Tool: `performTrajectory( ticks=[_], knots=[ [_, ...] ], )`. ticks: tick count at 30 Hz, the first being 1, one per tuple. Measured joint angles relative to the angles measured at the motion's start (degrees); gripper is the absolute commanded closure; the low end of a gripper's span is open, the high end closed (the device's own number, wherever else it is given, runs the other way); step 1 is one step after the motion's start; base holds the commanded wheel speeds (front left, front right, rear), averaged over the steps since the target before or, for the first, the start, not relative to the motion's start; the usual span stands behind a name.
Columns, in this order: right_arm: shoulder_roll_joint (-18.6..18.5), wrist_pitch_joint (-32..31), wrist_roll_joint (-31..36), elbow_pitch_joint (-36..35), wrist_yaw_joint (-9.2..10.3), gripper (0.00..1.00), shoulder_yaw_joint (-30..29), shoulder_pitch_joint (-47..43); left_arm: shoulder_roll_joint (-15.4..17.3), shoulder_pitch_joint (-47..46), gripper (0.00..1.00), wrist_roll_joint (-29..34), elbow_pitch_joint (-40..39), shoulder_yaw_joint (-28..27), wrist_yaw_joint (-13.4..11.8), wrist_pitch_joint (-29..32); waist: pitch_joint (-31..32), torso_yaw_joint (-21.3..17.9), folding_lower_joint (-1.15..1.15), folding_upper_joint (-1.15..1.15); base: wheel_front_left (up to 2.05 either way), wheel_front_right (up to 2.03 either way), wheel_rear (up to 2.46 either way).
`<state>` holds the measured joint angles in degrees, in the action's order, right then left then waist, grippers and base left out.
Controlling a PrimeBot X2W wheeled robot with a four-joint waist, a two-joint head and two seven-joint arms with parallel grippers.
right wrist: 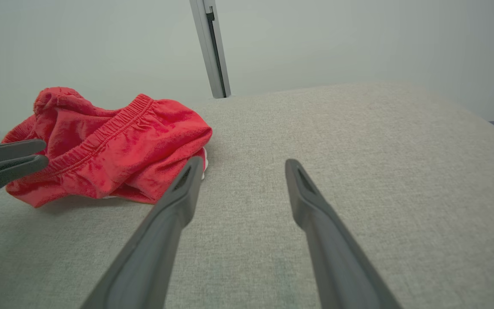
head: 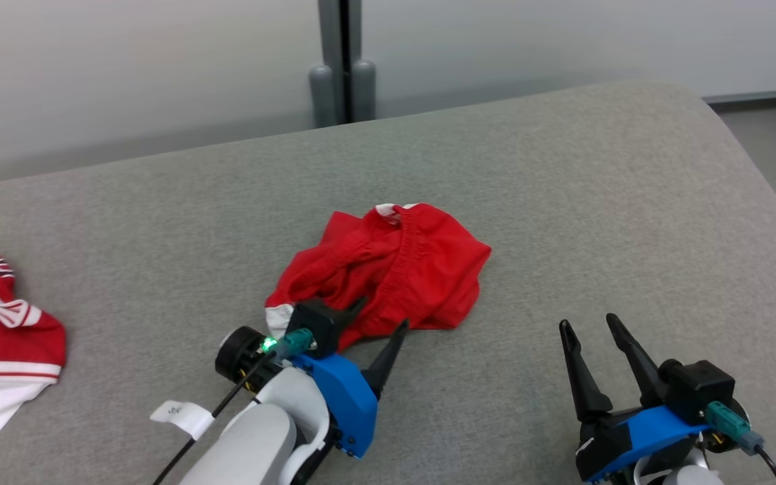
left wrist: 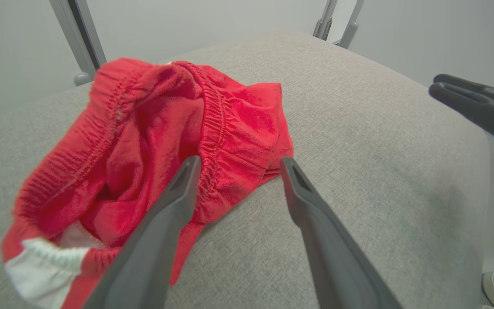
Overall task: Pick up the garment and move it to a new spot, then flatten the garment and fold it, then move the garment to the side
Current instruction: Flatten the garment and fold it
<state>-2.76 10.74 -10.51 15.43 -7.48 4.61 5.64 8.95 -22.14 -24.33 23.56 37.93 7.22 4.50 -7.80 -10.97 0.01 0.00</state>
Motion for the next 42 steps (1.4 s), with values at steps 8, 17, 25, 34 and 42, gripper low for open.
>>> performTrajectory(
  ticks=[8,17,25,34,42],
  knots=[
    [0.00,1.13,-1.31,1.79,0.00,0.00,1.93,1.03,-0.87,-3.98,0.00,-1.34,7.01,-0.49,-1.30,4.35,-1.11,-3.89,0.00,0.00,0.00,0.00,0.00],
    [-0.01,2.05,-2.61,3.16,0.00,0.00,1.97,1.38,-1.87,-7.12,1.00,-2.71,9.76,0.49,-0.86,6.95,-0.87,-5.29,0.00,0.00,0.00,0.00,0.00],
    [0.00,2.93,-2.77,3.91,0.00,0.00,0.49,1.69,-4.88,-15.58,1.00,-10.11,4.35,-2.08,-0.12,2.29,0.57,-4.30,-0.01,0.00,0.00,0.00,0.00],
    [-0.03,2.86,-2.71,3.88,0.00,0.00,0.22,1.66,-6.14,-22.75,1.00,-30.71,-5.01,-0.71,-5.32,-8.43,1.26,-3.26,-0.01,0.00,0.00,0.00,0.00],
    [-0.01,2.92,-3.23,3.43,0.00,0.00,0.42,1.96,-6.15,-23.99,1.00,-42.28,-2.48,-0.58,-11.29,-18.22,-0.21,-0.74,-0.01,0.00,0.00,0.00,0.00]
  ],
)
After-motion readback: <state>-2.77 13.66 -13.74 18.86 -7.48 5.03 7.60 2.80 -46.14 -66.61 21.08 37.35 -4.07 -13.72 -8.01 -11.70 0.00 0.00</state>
